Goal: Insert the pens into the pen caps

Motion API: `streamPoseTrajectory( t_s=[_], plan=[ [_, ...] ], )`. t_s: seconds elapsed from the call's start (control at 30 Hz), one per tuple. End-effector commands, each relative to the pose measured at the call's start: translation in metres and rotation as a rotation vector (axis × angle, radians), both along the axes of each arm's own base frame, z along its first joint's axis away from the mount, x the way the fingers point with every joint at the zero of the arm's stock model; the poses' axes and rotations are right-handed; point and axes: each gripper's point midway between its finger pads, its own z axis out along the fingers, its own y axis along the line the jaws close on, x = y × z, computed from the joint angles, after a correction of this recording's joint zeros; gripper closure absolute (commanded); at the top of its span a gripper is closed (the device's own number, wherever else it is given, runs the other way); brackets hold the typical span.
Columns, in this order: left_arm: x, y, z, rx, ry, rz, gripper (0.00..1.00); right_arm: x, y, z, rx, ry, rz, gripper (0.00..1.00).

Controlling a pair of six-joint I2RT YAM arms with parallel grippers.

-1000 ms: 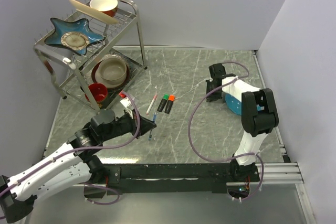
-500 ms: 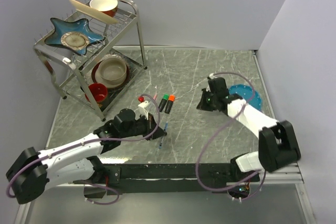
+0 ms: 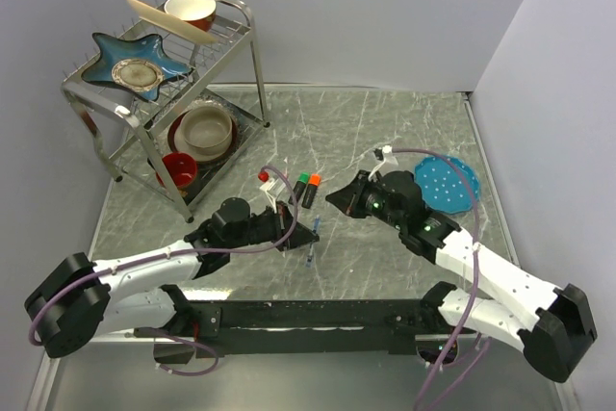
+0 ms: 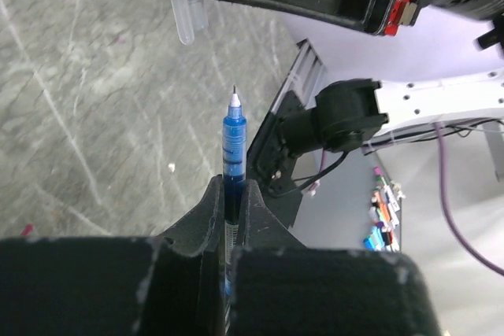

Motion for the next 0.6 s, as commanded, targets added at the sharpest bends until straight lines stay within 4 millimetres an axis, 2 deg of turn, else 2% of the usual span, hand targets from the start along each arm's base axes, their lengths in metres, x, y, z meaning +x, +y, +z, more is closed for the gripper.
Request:
streamPoseTrajectory(
  t_s=[0.0, 0.13, 0.3, 0.57],
  plan=[
    [0.002, -0.009, 0.027, -0.09, -0.043, -0.021, 0.99, 0.002, -0.003, 0.029, 0.108, -0.069, -0.047, 1.0],
    [0.006, -0.015, 0.025, -0.089, -0.038, -0.024, 0.99, 0.0, -0.009, 0.028, 0.104, -0.077, -0.065, 1.0],
    [0.007, -0.024, 0.026, -0.114, -0.018, -0.054, 0.99, -0.01, -0.009, 0.045, 0.186, -0.109, -0.043, 1.0],
    [0.006, -0.031, 0.039, -0.153, -0.047, -0.082, 0.99, -0.015, -0.011, 0.044, 0.194, -0.112, -0.036, 1.0]
  ],
)
